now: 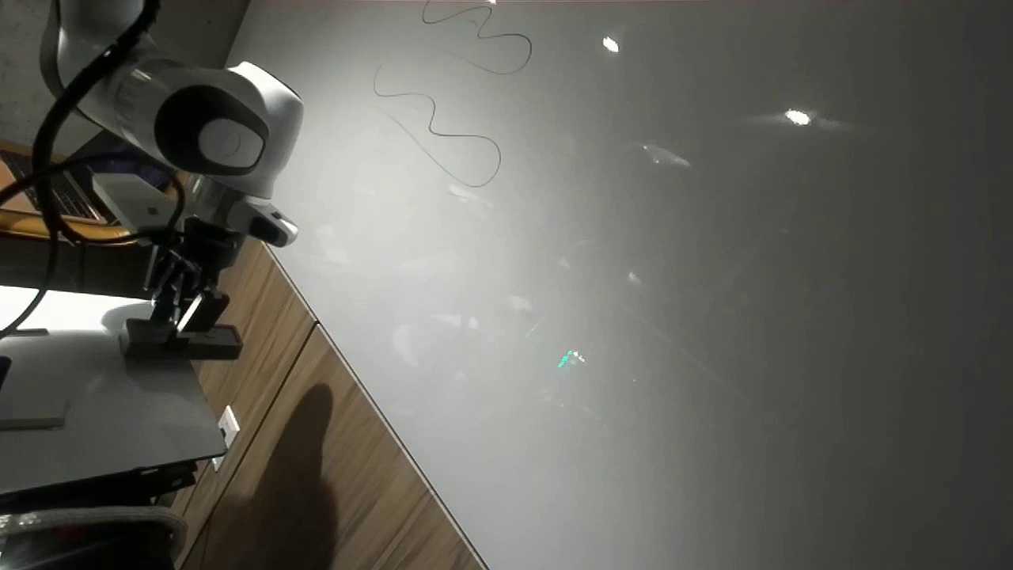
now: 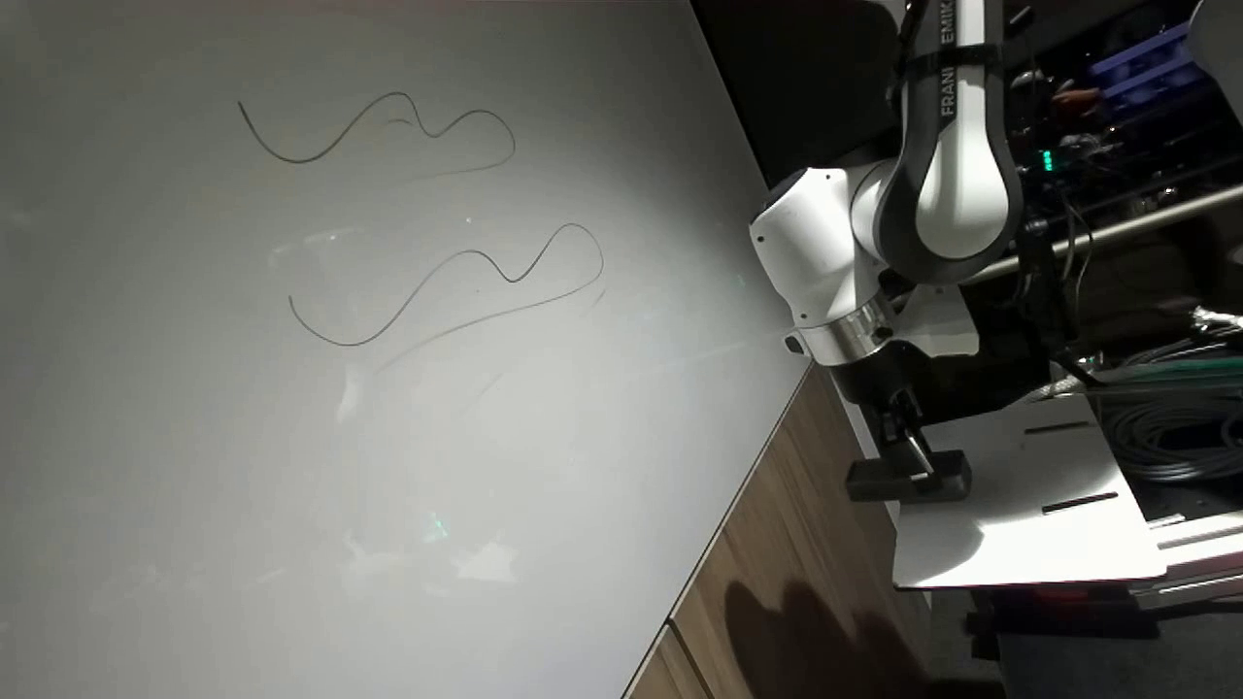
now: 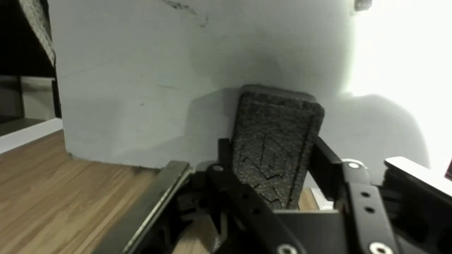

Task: Use the eraser to wipe the whiteboard.

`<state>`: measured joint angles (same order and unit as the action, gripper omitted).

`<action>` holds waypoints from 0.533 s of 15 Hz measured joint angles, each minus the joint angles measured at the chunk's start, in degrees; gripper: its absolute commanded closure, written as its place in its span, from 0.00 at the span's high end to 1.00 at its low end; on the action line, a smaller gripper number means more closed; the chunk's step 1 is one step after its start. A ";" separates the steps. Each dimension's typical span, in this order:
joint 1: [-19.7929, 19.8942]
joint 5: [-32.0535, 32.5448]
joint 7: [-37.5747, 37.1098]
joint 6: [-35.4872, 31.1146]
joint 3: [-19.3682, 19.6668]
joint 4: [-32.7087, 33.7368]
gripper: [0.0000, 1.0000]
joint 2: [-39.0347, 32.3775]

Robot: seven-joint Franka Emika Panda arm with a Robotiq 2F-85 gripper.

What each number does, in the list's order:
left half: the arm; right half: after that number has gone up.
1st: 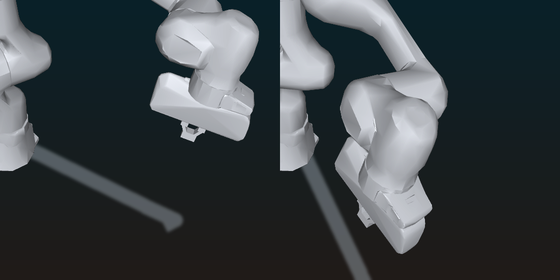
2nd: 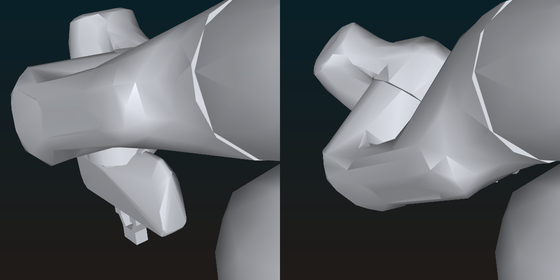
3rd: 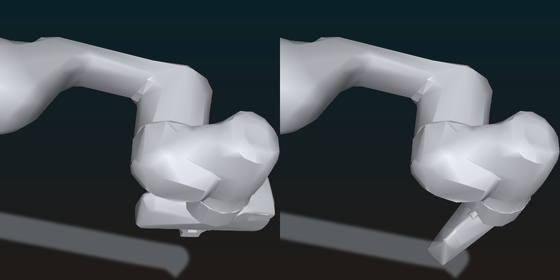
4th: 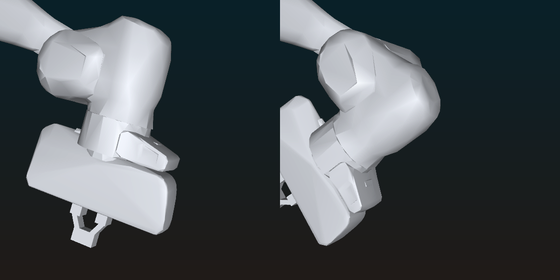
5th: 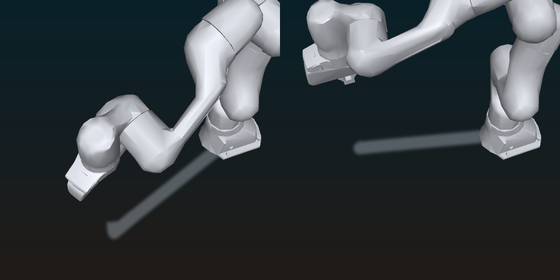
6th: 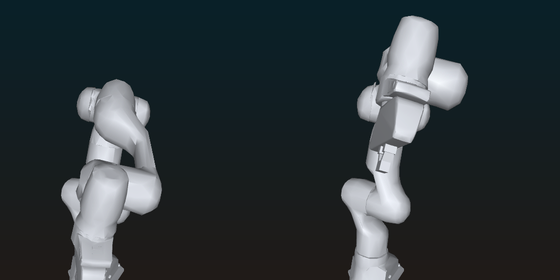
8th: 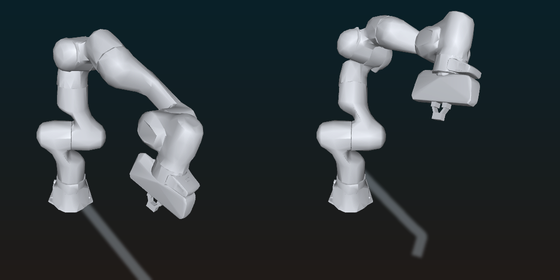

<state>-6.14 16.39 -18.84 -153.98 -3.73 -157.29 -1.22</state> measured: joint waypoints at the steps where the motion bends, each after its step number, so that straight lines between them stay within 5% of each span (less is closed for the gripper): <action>1: -0.81 1.43 -1.38 0.08 -0.81 0.44 0.31 0.95; 8: -3.96 13.33 -10.87 4.71 -9.57 13.93 0.31 7.04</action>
<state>-10.10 29.72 -29.72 -149.26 -13.30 -143.37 5.82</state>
